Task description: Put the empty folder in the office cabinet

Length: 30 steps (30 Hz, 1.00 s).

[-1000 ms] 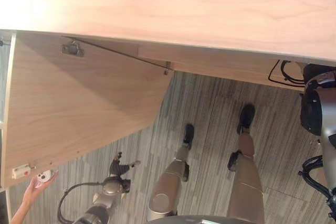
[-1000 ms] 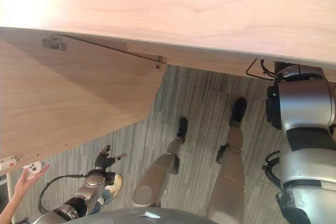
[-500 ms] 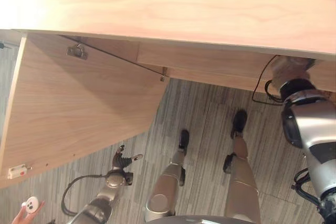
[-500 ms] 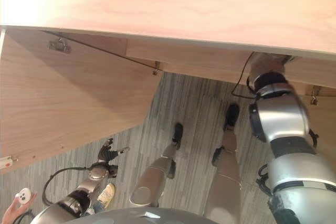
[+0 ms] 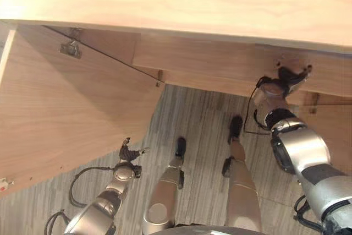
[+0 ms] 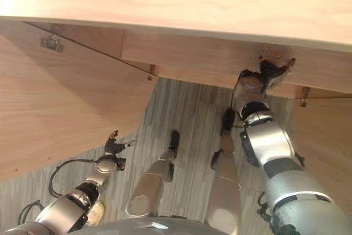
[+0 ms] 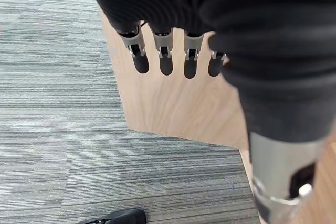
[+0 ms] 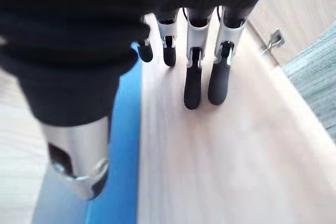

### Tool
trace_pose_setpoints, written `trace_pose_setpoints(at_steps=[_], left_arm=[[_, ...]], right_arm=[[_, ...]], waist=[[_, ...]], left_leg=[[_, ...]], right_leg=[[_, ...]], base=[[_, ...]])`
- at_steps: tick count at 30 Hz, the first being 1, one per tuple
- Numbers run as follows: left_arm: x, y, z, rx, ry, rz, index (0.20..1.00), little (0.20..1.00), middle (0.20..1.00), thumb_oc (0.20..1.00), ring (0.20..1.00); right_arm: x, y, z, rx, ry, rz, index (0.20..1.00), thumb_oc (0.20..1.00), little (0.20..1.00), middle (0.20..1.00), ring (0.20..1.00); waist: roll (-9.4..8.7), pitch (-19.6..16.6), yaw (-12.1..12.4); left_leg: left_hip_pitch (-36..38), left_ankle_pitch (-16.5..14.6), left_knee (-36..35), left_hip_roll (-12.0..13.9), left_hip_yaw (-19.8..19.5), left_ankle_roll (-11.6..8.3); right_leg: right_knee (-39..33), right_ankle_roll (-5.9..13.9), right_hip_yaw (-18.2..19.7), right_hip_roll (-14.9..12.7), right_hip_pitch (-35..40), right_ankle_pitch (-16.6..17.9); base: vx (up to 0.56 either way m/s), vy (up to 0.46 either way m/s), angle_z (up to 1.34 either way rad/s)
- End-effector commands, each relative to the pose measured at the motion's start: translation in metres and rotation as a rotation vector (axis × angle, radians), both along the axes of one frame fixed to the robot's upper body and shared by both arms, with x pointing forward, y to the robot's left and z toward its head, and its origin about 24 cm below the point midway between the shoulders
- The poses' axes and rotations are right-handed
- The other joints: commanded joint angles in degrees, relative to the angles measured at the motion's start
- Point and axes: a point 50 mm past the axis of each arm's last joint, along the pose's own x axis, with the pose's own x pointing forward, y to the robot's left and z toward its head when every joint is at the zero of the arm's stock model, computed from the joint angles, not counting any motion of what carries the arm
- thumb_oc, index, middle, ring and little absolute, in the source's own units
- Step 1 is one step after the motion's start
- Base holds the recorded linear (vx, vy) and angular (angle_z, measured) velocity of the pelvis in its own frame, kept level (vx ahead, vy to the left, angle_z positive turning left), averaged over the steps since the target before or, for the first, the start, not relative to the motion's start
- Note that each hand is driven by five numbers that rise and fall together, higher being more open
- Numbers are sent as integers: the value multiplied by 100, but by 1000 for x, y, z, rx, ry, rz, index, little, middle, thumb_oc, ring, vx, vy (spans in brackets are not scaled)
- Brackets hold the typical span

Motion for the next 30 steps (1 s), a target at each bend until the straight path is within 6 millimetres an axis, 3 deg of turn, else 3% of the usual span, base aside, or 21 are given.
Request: trace_pose_setpoints(at_steps=[1,3,4,5,7,8,11,13,16,18,20,23,25,27,30], left_arm=[[9,15,7,80,-21,32,1000,1000,1000,1000,1000],[9,15,7,98,-16,27,1000,1000,1000,1000,1000],[9,16,6,99,-14,27,1000,1000,1000,1000,1000],[7,17,5,100,-8,32,1000,1000,1000,1000,1000],[4,20,4,106,1,40,1000,1000,1000,1000,1000],[4,20,4,106,1,40,1000,1000,1000,1000,1000],[-4,24,-2,103,20,47,1000,1000,1000,1000,1000],[-12,35,-4,109,29,67,1000,1000,1000,1000,1000],[-16,38,-6,113,35,71,1000,1000,1000,1000,1000],[-32,45,-14,119,77,64,1000,1000,1000,1000,1000],[-47,50,-22,119,125,64,1000,1000,1000,1000,1000],[-67,53,-33,123,191,74,1000,1000,1000,1000,1000],[-78,51,-40,120,232,106,1000,1000,1000,1000,1000],[-81,50,-42,119,241,118,1000,1000,1000,1000,1000],[-95,50,-48,106,274,165,1000,1000,1000,1000,1000]], right_arm=[[-4,-6,-11,38,69,-40,1000,1000,1000,1000,1000],[-15,0,-41,-6,152,-5,1000,1000,1000,1000,1000],[-15,0,-42,-6,154,-5,1000,1000,1000,1000,1000],[-28,4,-69,-89,234,43,1000,1000,1000,1000,1000],[-47,11,-101,-167,313,106,1000,1000,1000,1000,1000],[-47,11,-101,-167,313,106,1000,1000,1000,1000,1000],[-82,14,-144,-336,442,241,1000,1000,1000,1000,1000],[-112,1,-169,-452,529,349,1000,1000,1000,1000,1000],[-120,0,-174,-504,546,406,1000,1000,1000,1000,1000],[-154,-9,-198,-612,668,586,1000,1000,1000,1000,1000],[-182,-16,-215,-586,758,652,1000,1000,1000,1000,1000],[-218,-19,-236,-479,862,677,1000,1000,1000,1000,1000],[-243,-18,-248,-377,907,609,1000,1000,1000,1000,1000],[-253,-19,-253,-340,926,562,1000,1000,1000,1000,1000],[-283,-19,-265,-231,1001,392,1000,1000,1000,1000,1000]], waist=[[237,253,94],[119,281,8],[118,283,2],[54,312,-49],[-76,322,-166],[-76,322,-166],[-284,301,-342],[-493,242,-487],[-605,186,-574],[-726,-114,-668],[-833,-334,-792],[-846,-511,-950],[-786,-618,-1047],[-778,-708,-1084],[-700,-1144,-1056]], left_leg=[[105,-477,278,-88,308,186],[98,-584,527,-135,325,235],[97,-594,550,-137,323,238],[145,-738,759,-123,350,265],[212,-778,879,-194,356,299],[212,-778,879,-194,356,299],[427,-883,1040,-242,399,333],[736,-1029,1124,-277,507,390],[809,-986,1085,-350,540,420],[1162,-969,875,-367,648,486],[1385,-832,579,-398,713,529],[1767,-703,231,-339,868,570],[2041,-584,-22,-140,1077,596],[2088,-487,-162,-102,1164,605],[2214,-315,-423,63,1518,587]], right_leg=[[385,611,26,-351,105,-519],[392,608,52,-444,176,-490],[392,610,50,-447,186,-490],[418,607,91,-460,306,-494],[386,623,111,-552,438,-431],[386,623,111,-552,438,-431],[303,671,140,-667,733,-368],[159,749,170,-700,1065,-294],[100,782,160,-766,1129,-254],[-88,871,102,-778,1372,-195],[-121,929,12,-825,1469,-125],[-38,1016,-141,-818,1610,-39],[253,979,-162,-710,1804,-263],[362,960,-147,-714,1902,-354],[674,923,-57,-645,2383,-581]], base=[[-113,65,-1],[-80,44,1],[-47,55,-1],[-13,49,-6],[-37,52,-6],[-41,52,-4],[-21,73,-8],[-5,129,-18],[-3,74,-20],[42,137,-66],[65,102,-7],[62,100,-10],[-17,63,-37],[-70,20,-71],[-60,-9,-56]])
